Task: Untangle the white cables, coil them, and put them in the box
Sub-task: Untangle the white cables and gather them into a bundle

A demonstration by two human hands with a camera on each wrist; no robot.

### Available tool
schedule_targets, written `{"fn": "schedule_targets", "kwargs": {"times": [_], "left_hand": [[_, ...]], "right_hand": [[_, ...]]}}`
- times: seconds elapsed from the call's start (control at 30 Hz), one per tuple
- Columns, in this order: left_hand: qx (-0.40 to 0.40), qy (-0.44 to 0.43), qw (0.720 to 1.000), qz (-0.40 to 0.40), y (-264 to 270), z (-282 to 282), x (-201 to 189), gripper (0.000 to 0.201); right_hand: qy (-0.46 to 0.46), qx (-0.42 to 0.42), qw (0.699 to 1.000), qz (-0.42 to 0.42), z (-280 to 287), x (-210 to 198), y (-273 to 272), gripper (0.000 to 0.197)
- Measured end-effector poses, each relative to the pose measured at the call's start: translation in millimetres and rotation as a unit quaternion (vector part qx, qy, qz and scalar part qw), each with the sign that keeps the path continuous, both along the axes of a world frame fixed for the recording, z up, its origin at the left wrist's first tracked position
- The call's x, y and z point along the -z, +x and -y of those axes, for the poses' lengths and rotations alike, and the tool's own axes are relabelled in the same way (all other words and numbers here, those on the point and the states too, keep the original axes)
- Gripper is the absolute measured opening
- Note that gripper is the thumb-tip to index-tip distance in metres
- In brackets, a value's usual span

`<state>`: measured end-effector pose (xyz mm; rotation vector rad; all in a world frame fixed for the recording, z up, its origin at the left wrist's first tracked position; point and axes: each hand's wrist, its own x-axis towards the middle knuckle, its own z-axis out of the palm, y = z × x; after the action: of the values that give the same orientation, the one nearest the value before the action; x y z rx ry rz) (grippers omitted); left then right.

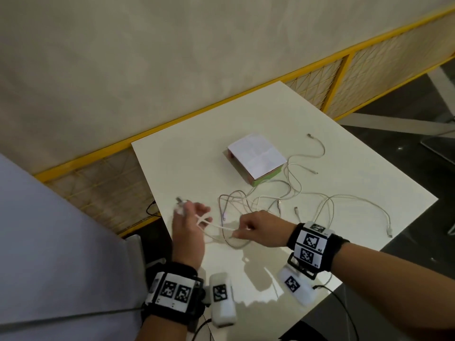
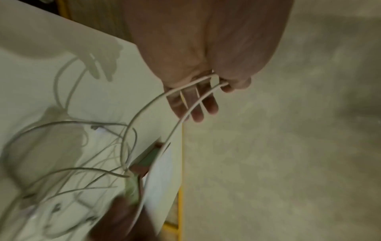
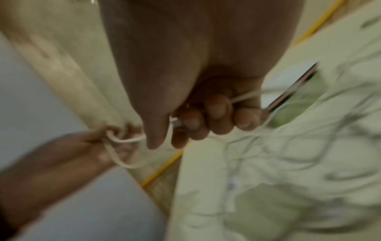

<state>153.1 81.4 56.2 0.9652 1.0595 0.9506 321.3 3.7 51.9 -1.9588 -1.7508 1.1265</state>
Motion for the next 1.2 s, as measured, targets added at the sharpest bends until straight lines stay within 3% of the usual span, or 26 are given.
{"fn": "schedule_targets", "kwargs": {"times": [0.07, 0.13, 0.23, 0.37, 0.43, 0.5, 0.6, 0.67, 0.77, 0.9, 1.1, 1.2], "left_hand": [[-0.052, -0.057, 0.991, 0.112, -14, -17, 1, 0.031], [-0.080, -0.067, 0.986, 0.131, -29, -31, 5, 0.038], [-0.071, -0.048, 0.993, 0.082, -38, -33, 16, 0.038], [0.044, 0.059, 0.992, -0.106, -15, -4, 19, 0.046], [0.104, 0.086, 0.977, -0.165, 5, 11, 19, 0.044], [0.144, 0.070, 0.969, -0.187, 23, 22, 16, 0.028], [0.153, 0.031, 0.978, -0.135, 36, 30, 11, 0.026], [0.145, 0.061, 0.979, -0.133, 39, 31, 8, 0.025], [0.116, 0.075, 0.981, -0.138, 39, 28, 11, 0.035], [0.012, 0.028, 0.990, -0.134, 36, 17, 5, 0.046], [-0.148, -0.010, 0.988, 0.042, -6, -37, 0, 0.044], [-0.178, -0.005, 0.983, 0.052, -22, -51, -7, 0.043]], "right_hand": [[-0.052, -0.005, 0.996, 0.074, 11, 13, 33, 0.042], [-0.088, 0.044, 0.990, 0.100, 24, 24, 71, 0.047], [-0.098, 0.110, 0.985, 0.092, 37, 31, 104, 0.046], [-0.019, 0.176, 0.978, -0.107, 20, 17, 90, 0.026], [0.050, 0.148, 0.986, -0.060, 5, 9, 75, 0.026], [0.107, 0.099, 0.989, 0.012, -5, 2, 57, 0.024], [0.160, -0.008, 0.985, 0.057, -10, -6, 29, 0.030], [0.198, -0.031, 0.978, 0.059, -9, -10, 15, 0.025], [0.190, -0.024, 0.981, 0.002, -4, -9, 5, 0.026], [0.095, 0.088, 0.991, -0.022, 4, 8, 27, 0.012], [-0.017, 0.107, 0.985, 0.136, 34, 46, 106, 0.042], [-0.051, 0.119, 0.972, 0.196, 44, 51, 136, 0.043]]}}
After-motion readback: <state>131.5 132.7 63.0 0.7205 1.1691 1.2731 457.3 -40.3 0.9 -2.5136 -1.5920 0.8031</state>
